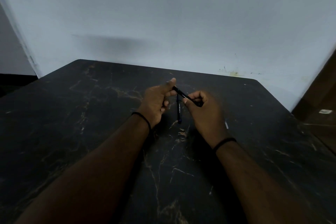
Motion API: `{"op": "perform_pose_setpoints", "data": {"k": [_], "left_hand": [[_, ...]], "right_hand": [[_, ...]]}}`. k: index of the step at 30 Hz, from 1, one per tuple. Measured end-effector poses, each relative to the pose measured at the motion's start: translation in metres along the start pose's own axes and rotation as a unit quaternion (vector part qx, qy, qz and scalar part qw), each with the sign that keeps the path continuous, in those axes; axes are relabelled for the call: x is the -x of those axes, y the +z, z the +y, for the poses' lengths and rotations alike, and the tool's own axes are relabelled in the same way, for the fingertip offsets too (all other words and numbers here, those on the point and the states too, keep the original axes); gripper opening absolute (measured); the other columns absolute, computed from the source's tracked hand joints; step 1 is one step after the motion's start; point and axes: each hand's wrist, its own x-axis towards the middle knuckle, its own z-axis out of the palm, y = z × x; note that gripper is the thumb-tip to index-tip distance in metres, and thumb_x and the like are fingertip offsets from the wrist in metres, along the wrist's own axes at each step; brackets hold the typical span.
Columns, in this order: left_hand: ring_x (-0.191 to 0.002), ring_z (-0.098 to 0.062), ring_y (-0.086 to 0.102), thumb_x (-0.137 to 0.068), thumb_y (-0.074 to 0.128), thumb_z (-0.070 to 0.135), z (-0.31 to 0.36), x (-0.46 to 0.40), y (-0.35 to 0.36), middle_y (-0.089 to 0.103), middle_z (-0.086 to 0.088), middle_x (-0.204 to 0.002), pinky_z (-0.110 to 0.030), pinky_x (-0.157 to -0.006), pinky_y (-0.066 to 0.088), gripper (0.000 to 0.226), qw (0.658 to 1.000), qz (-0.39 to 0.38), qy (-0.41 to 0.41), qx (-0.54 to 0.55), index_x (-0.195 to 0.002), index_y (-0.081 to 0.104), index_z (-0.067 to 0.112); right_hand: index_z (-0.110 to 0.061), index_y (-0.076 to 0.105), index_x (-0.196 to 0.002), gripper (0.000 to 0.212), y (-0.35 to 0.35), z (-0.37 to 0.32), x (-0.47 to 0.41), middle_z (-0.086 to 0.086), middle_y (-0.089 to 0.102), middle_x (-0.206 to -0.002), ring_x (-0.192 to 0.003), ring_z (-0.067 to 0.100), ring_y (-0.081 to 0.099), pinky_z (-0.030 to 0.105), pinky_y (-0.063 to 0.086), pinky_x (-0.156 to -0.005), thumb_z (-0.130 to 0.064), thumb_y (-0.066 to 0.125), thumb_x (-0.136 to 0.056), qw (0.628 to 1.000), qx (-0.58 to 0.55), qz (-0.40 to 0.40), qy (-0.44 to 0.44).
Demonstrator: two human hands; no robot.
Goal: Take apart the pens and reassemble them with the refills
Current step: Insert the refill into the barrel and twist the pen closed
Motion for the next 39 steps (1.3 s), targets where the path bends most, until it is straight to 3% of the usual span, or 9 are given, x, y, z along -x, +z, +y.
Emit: {"op": "perform_pose_setpoints", "data": {"k": [4, 9, 13, 17, 23, 27, 30, 35, 39], "left_hand": [[-0.040, -0.004, 0.033, -0.088, 0.071, 0.024, -0.0006, -0.0018, -0.0009, 0.071, -0.009, -0.091, -0.014, -0.033, 0.021, 0.018, 1.000, 0.010, 0.003, -0.003, -0.089, 0.067, 0.007], [-0.046, -0.006, 0.036, -0.094, 0.057, 0.026, 0.0016, -0.0009, -0.0018, 0.072, -0.012, -0.116, -0.018, -0.038, 0.019, 0.032, 0.999, -0.041, -0.015, 0.033, -0.114, 0.068, 0.002], [-0.047, -0.007, 0.039, -0.086, 0.068, 0.048, -0.0008, -0.0013, -0.0008, 0.075, -0.004, -0.093, -0.020, -0.037, 0.024, 0.045, 1.000, -0.018, -0.009, 0.014, -0.104, 0.067, 0.007], [-0.045, -0.007, 0.037, -0.084, 0.075, 0.035, -0.0030, -0.0045, -0.0013, 0.067, -0.004, -0.082, -0.018, -0.036, 0.023, 0.028, 1.000, 0.004, -0.012, 0.014, -0.087, 0.065, 0.008], [-0.046, -0.007, 0.037, -0.089, 0.065, 0.022, 0.0010, -0.0015, -0.0013, 0.071, -0.005, -0.092, -0.018, -0.036, 0.019, 0.036, 0.999, -0.026, -0.011, 0.045, -0.116, 0.067, -0.001], [-0.047, -0.007, 0.039, -0.086, 0.071, 0.038, 0.0011, 0.0016, 0.0003, 0.072, -0.001, -0.084, -0.020, -0.038, 0.023, 0.033, 1.000, -0.013, -0.010, 0.017, -0.099, 0.068, 0.008], [-0.046, -0.007, 0.036, -0.086, 0.073, 0.032, -0.0001, -0.0001, 0.0014, 0.065, 0.000, -0.079, -0.018, -0.037, 0.021, 0.024, 1.000, 0.003, -0.005, 0.010, -0.084, 0.063, 0.010], [-0.048, -0.007, 0.037, -0.089, 0.068, 0.018, 0.0017, 0.0012, -0.0018, 0.066, -0.006, -0.090, -0.018, -0.035, 0.022, 0.032, 0.999, -0.017, -0.004, 0.045, -0.112, 0.067, -0.003], [-0.049, -0.008, 0.040, -0.086, 0.070, 0.042, 0.0025, 0.0037, -0.0007, 0.072, -0.005, -0.095, -0.019, -0.036, 0.024, 0.043, 0.999, -0.025, -0.013, 0.022, -0.110, 0.068, 0.005]], "right_hand": [[-0.049, 0.063, -0.083, 0.005, 0.0003, 0.0005, -0.0005, -0.026, 0.068, -0.081, -0.072, -0.001, 0.064, 0.033, 0.057, -0.068, -0.047, 0.066, -0.079, 1.000, -0.007, 0.000, 0.005], [-0.047, 0.064, -0.080, 0.010, 0.0008, 0.0006, -0.0014, -0.027, 0.068, -0.080, -0.071, -0.003, 0.064, 0.029, 0.053, -0.067, -0.039, 0.069, -0.083, 1.000, -0.021, 0.001, 0.016], [-0.038, 0.063, -0.075, 0.015, 0.0001, 0.0005, 0.0001, -0.027, 0.068, -0.080, -0.072, -0.003, 0.064, 0.026, 0.051, -0.067, -0.033, 0.072, -0.086, 1.000, -0.022, 0.000, 0.019], [-0.033, 0.065, -0.076, 0.014, -0.0001, -0.0009, 0.0008, -0.024, 0.068, -0.077, -0.071, -0.003, 0.064, 0.022, 0.048, -0.066, -0.030, 0.073, -0.087, 0.999, -0.032, -0.003, 0.017], [-0.030, 0.066, -0.076, 0.012, -0.0004, 0.0003, -0.0010, -0.017, 0.069, -0.073, -0.070, 0.001, 0.064, 0.028, 0.052, -0.067, -0.031, 0.073, -0.086, 0.999, -0.030, 0.000, 0.027], [-0.033, 0.065, -0.075, 0.015, -0.0002, -0.0023, 0.0008, -0.024, 0.068, -0.075, -0.069, -0.003, 0.063, 0.018, 0.044, -0.062, -0.032, 0.073, -0.087, 0.999, -0.021, 0.001, 0.026], [-0.032, 0.064, -0.073, 0.016, -0.0010, -0.0047, 0.0012, -0.025, 0.068, -0.076, -0.068, -0.003, 0.063, 0.011, 0.042, -0.059, -0.030, 0.074, -0.086, 1.000, -0.019, 0.006, 0.018], [-0.033, 0.065, -0.075, 0.014, -0.0014, -0.0051, 0.0011, -0.025, 0.068, -0.077, -0.069, -0.004, 0.063, 0.015, 0.043, -0.061, -0.031, 0.073, -0.086, 0.999, -0.019, 0.006, 0.024], [-0.034, 0.065, -0.075, 0.015, -0.0007, -0.0051, 0.0018, -0.021, 0.069, -0.076, -0.069, -0.002, 0.064, 0.020, 0.047, -0.063, -0.030, 0.073, -0.087, 0.999, -0.034, 0.005, 0.019]]}}
